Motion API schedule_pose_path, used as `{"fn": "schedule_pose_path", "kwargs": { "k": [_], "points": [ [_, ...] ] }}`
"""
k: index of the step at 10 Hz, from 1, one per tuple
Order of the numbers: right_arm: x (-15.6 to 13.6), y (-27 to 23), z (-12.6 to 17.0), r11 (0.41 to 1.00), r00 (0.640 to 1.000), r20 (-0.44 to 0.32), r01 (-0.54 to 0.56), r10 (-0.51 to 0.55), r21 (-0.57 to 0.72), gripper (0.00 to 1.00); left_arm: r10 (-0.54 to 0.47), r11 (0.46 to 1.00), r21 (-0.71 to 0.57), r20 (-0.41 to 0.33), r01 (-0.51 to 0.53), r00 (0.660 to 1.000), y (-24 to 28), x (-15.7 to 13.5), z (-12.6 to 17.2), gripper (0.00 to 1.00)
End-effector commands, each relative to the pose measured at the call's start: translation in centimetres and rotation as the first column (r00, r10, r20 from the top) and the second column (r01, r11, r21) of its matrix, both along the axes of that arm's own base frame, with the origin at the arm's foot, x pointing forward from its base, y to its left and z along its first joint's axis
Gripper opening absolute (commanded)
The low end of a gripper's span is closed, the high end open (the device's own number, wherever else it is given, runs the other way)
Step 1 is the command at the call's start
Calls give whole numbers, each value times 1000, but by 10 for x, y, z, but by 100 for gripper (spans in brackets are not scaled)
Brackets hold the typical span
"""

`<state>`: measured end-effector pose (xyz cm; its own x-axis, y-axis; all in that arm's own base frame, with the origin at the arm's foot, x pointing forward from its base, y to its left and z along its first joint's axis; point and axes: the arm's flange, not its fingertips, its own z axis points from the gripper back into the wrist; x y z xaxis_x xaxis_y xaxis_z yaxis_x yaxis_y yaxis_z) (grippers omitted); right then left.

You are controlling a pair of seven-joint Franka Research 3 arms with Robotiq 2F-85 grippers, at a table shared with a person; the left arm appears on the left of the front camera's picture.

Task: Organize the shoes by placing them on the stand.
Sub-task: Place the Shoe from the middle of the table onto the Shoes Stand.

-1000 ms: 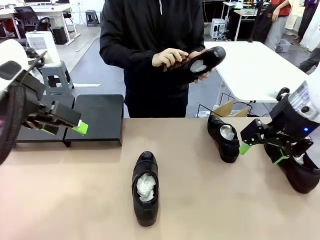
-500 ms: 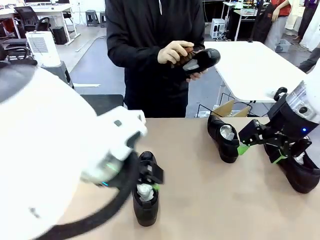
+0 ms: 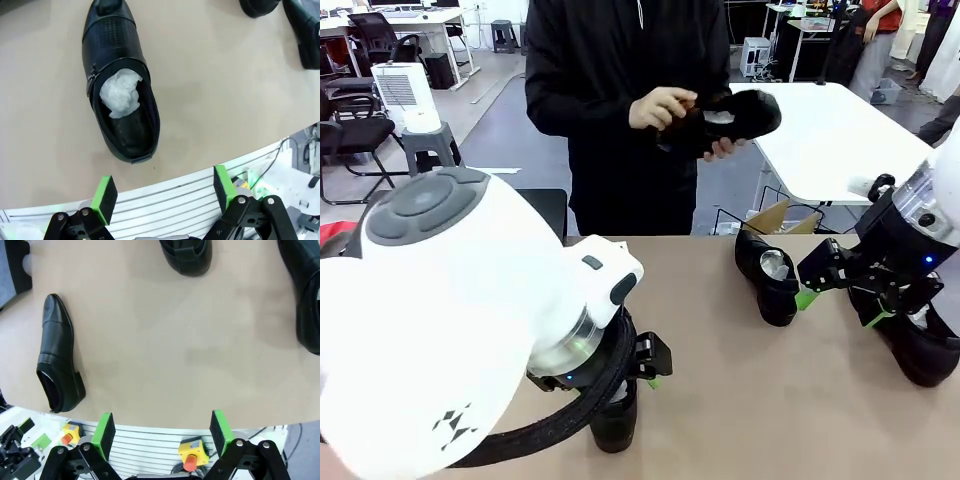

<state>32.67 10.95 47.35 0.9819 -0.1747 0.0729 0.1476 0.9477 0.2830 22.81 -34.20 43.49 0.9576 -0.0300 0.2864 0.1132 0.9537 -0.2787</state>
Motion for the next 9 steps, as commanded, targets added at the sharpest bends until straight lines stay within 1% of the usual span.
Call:
{"fn": "schedule_pose_path", "kwargs": {
  "k": [1,4,7,9],
  "points": [
    [1,0,1,1000,1000,2,-3,3,21,100,-32,997,63,-51,35,998,-35,21,-13,100],
    [1,0,1,1000,1000,2,-3,3,21,100,-64,991,109,-72,72,995,-65,51,-27,100],
    [1,0,1,1000,1000,2,-3,3,21,100,-44,988,144,-126,62,991,-72,74,-44,100],
    [1,0,1,1000,1000,2,-3,3,21,100,-22,985,169,-142,46,990,-72,85,-58,100]
  ]
}}
